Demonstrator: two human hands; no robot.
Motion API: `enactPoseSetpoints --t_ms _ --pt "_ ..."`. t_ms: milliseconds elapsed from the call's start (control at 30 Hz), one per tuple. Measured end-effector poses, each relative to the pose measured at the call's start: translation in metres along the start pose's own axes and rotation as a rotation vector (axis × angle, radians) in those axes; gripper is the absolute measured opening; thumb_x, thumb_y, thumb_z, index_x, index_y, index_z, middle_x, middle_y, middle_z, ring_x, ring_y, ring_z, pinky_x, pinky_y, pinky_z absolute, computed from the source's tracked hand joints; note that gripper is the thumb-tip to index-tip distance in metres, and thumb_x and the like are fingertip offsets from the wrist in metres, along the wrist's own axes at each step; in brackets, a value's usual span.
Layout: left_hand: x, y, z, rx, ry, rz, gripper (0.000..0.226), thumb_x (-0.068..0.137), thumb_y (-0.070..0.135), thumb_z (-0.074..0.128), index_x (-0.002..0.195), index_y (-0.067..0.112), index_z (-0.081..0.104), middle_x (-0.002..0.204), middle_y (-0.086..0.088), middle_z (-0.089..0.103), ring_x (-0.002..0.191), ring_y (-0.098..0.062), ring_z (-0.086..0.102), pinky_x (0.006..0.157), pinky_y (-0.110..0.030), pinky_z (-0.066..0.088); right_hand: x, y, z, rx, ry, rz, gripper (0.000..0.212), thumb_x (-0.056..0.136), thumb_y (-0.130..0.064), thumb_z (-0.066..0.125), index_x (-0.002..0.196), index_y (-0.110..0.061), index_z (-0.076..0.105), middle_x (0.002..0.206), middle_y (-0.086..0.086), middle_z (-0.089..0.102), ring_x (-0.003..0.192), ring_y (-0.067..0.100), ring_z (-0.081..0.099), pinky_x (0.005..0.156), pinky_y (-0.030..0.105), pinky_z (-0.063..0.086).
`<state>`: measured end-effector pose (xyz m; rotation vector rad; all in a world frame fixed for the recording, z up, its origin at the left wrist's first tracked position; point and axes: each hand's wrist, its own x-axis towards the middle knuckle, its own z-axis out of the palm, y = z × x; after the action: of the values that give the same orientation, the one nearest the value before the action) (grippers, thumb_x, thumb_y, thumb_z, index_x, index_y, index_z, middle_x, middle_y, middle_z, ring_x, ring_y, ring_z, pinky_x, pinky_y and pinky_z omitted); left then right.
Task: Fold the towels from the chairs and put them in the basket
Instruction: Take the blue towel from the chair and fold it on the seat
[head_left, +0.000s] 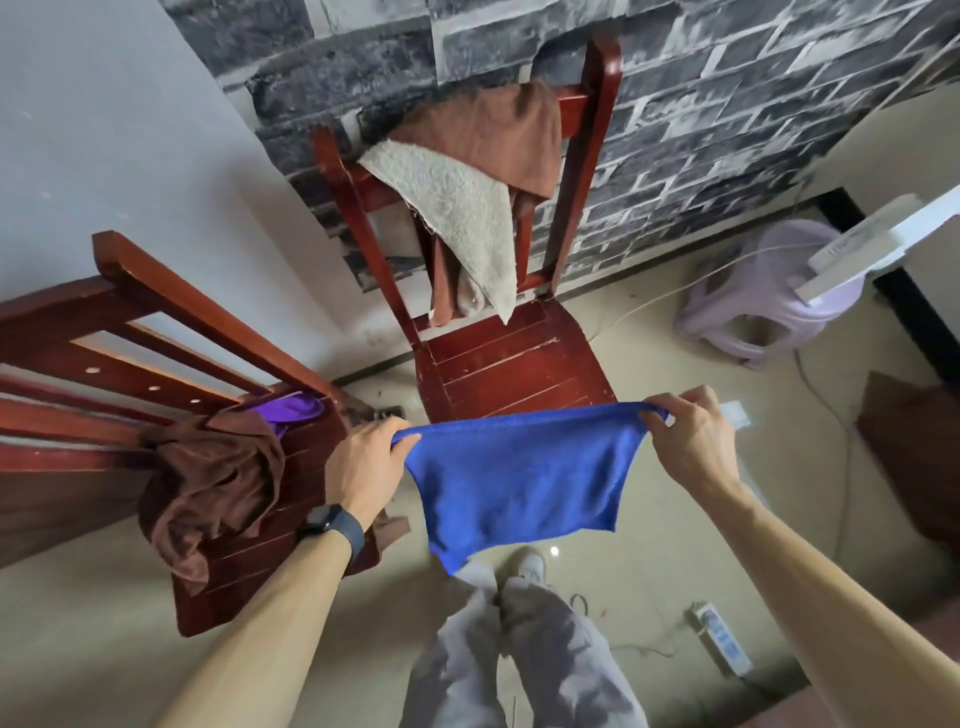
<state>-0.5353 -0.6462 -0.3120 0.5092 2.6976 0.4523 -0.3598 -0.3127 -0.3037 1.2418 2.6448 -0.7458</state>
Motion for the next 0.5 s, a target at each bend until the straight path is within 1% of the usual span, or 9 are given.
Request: enactPoseSetpoints --t_ms 67,133,200,233,300,367,433,467,500 --pt "0.036 0.004 0.017 -0.035 -0.006 -0.074 0.02 0.095 0.042 0.059 0.104 0.028 0.069 0.1 0.0 0.072 0.093 -0.028 0.065 0.066 -0.035 0.051 0.04 -0.003 0.017 -0.037 -0.025 0.048 0.025 0.095 -0.03 0.056 0.114 -0.03 0.072 0.103 0.005 0.054 0.093 0.034 0.059 0.076 0.034 0.044" --pt "0.068 0.003 0.042 -0.062 -0.021 -0.136 0.021 0.096 0.041 0.058 0.108 0.028 0.07 0.105 -0.001 0.072 0.096 -0.03 0.065 0.064 -0.031 0.045 0.079 -0.005 0.038 -0.08 -0.046 0.084 0.026 0.095 -0.032 0.052 0.113 -0.034 0.07 0.103 0.006 0.058 0.098 0.037 0.059 0.075 0.034 0.041" --pt "0.097 0.001 0.07 -0.074 -0.023 -0.174 0.022 0.096 0.037 0.059 0.112 0.024 0.07 0.107 -0.005 0.072 0.098 -0.032 0.064 0.064 -0.029 0.037 0.115 -0.004 0.064 -0.093 -0.055 0.106 0.026 0.093 -0.032 0.051 0.111 -0.034 0.07 0.105 0.007 0.063 0.1 0.037 0.059 0.075 0.034 0.04" --pt "0.111 -0.001 0.086 -0.082 -0.024 -0.196 0.023 0.096 0.035 0.06 0.112 0.023 0.07 0.108 -0.006 0.072 0.099 -0.033 0.064 0.065 -0.029 0.035 0.131 -0.003 0.078 -0.085 -0.063 0.12 0.025 0.092 -0.033 0.052 0.11 -0.035 0.07 0.106 0.007 0.065 0.1 0.037 0.059 0.076 0.034 0.04" --pt "0.137 -0.009 0.117 -0.141 -0.019 -0.274 0.021 0.095 0.034 0.061 0.11 0.024 0.07 0.105 -0.007 0.072 0.098 -0.034 0.064 0.067 -0.029 0.037 0.16 0.0 0.108 -0.042 -0.075 0.144 0.028 0.088 -0.037 0.05 0.109 -0.036 0.069 0.102 0.006 0.069 0.098 0.036 0.061 0.077 0.034 0.044" --pt "0.161 -0.019 0.145 -0.288 0.027 -0.389 0.016 0.091 0.034 0.063 0.103 0.027 0.071 0.095 -0.005 0.074 0.091 -0.032 0.067 0.071 -0.03 0.047 0.186 0.005 0.135 0.043 -0.077 0.188 0.036 0.081 -0.04 0.045 0.109 -0.037 0.068 0.093 0.006 0.072 0.09 0.035 0.065 0.08 0.036 0.052" --pt "0.18 -0.019 0.164 -0.5 0.14 -0.511 0.012 0.086 0.036 0.064 0.095 0.03 0.071 0.077 0.002 0.073 0.074 -0.023 0.072 0.074 -0.032 0.057 0.207 0.007 0.157 0.139 -0.06 0.217 0.037 0.08 -0.04 0.042 0.107 -0.035 0.067 0.087 0.007 0.071 0.081 0.036 0.068 0.08 0.041 0.058" --pt "0.188 -0.016 0.171 -0.588 0.194 -0.553 0.01 0.085 0.034 0.065 0.093 0.03 0.07 0.072 0.006 0.072 0.066 -0.018 0.072 0.071 -0.03 0.059 0.217 0.007 0.165 0.185 -0.051 0.218 0.033 0.082 -0.039 0.042 0.105 -0.034 0.066 0.086 0.006 0.071 0.081 0.035 0.069 0.079 0.042 0.059" --pt "0.196 -0.012 0.178 -0.674 0.244 -0.588 0.008 0.086 0.03 0.066 0.094 0.029 0.07 0.072 0.007 0.071 0.06 -0.012 0.071 0.066 -0.023 0.059 0.227 0.008 0.172 0.237 -0.045 0.207 0.03 0.084 -0.036 0.044 0.102 -0.032 0.066 0.084 0.003 0.072 0.083 0.034 0.07 0.079 0.042 0.059"
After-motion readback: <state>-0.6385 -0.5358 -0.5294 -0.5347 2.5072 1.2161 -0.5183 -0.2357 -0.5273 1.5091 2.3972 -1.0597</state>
